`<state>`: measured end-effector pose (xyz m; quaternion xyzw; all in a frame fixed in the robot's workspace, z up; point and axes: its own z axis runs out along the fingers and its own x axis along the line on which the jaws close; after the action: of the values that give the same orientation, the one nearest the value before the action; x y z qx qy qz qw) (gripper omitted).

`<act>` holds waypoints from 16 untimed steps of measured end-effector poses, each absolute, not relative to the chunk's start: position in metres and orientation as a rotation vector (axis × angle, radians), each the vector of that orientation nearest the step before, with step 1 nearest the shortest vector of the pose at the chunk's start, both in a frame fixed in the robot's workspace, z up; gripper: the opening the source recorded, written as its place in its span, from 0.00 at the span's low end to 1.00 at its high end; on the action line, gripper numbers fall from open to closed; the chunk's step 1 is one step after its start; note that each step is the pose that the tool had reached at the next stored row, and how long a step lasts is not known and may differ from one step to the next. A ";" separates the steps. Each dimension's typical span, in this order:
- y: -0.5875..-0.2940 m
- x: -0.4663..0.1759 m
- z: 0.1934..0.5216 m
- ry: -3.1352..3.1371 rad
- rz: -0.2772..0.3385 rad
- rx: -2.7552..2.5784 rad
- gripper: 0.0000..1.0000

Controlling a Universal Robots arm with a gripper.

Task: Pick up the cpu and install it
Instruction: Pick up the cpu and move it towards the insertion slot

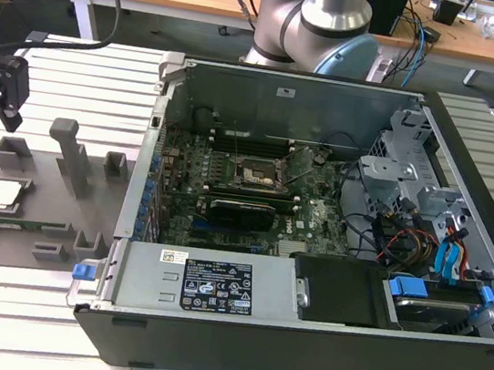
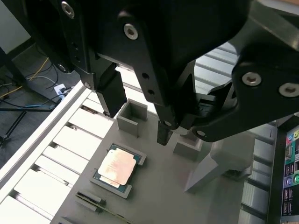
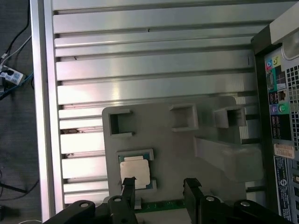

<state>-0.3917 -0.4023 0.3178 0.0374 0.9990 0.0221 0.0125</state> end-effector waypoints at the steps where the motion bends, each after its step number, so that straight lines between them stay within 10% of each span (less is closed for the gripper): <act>1: -0.402 -0.392 0.317 3.114 0.069 0.117 0.55; 16: -0.402 -0.392 0.306 3.114 0.069 0.117 0.55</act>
<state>-0.3917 -0.4023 0.3064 0.0374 0.9990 0.0221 0.0125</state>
